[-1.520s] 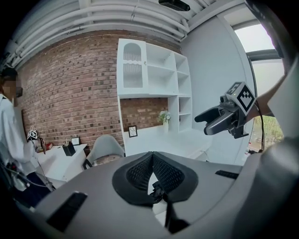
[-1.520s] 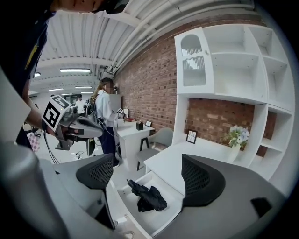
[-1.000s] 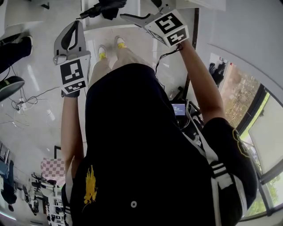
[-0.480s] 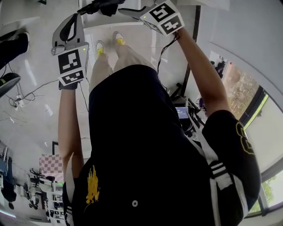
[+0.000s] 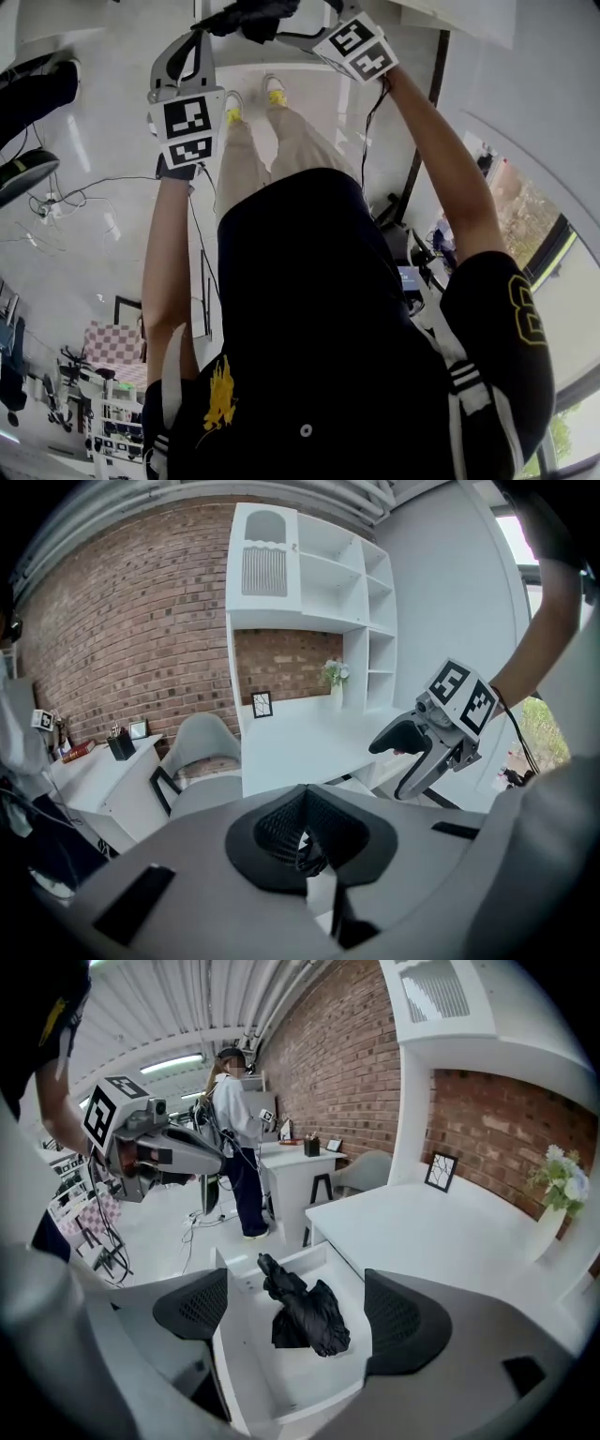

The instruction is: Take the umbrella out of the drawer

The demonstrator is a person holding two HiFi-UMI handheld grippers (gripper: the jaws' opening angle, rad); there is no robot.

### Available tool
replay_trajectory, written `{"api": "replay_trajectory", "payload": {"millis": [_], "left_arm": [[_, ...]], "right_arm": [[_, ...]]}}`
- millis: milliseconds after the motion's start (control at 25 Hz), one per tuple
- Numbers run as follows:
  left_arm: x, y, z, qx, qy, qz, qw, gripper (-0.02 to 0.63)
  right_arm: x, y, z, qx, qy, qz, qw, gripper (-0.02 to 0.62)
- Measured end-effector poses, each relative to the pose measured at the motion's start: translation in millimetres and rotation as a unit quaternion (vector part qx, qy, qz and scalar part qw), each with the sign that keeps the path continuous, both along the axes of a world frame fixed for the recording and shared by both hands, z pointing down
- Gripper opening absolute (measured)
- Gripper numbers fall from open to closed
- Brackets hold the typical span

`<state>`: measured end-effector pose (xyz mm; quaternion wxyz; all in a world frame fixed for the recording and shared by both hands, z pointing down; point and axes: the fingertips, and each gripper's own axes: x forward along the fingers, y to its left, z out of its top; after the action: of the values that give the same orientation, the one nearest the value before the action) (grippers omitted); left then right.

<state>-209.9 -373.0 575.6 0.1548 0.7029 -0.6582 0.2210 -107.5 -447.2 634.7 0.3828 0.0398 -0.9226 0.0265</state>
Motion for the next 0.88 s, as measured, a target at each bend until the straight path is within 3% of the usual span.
{"api": "replay_trajectory", "payload": {"millis": [120, 520, 880], "left_arm": [[4.3, 4.6, 22.2, -0.018, 0.010, -0.002, 0.9998, 0.017], [-18.7, -3.0, 106.9, -0.065, 0.041, -0.046, 0.9960, 0.017], [-13.1, 6.5, 175.2, -0.118, 0.072, -0.081, 0.9871, 0.017]], "right_arm": [[5.9, 8.4, 26.9, -0.007, 0.024, -0.011, 1.000, 0.477], [-26.4, -6.2, 102.6, 0.008, 0.077, -0.055, 0.995, 0.477], [-29.8, -9.6, 161.8, 0.033, 0.135, -0.097, 0.985, 0.477]]}}
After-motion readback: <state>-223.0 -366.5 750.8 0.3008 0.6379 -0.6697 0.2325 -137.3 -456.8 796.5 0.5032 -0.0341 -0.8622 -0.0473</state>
